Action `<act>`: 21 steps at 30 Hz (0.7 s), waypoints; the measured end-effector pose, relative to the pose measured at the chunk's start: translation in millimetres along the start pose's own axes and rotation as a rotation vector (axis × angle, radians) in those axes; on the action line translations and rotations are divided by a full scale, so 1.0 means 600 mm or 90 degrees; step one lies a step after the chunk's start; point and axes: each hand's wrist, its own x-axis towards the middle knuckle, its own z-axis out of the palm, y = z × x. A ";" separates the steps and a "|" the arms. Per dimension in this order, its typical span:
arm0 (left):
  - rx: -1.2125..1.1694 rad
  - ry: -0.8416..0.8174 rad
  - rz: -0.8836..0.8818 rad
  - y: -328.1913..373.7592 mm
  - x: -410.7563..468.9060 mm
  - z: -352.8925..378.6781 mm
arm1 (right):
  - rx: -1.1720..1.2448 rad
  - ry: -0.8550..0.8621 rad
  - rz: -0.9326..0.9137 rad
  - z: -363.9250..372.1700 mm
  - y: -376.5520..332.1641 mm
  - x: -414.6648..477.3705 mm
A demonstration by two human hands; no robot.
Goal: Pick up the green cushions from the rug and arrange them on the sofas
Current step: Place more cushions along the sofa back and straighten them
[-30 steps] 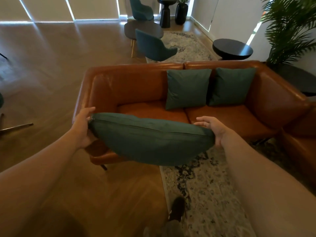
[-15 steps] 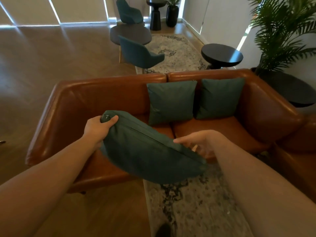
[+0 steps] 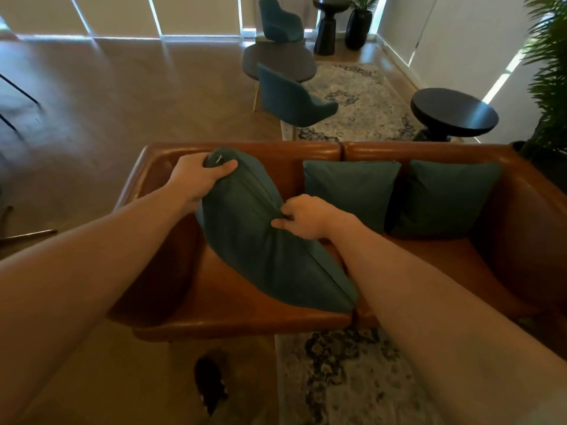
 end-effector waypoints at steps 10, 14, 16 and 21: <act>0.171 -0.029 0.087 0.019 0.215 -0.130 | 0.166 0.087 0.133 -0.019 -0.052 0.250; 0.400 -0.154 0.036 0.018 0.243 -0.172 | 0.264 0.082 0.238 -0.027 -0.090 0.334; 0.525 -0.291 -0.045 0.007 0.255 -0.181 | 0.348 0.090 0.291 -0.023 -0.100 0.363; 0.714 -0.485 -0.183 -0.047 0.290 -0.175 | 0.708 0.172 0.422 -0.024 -0.095 0.423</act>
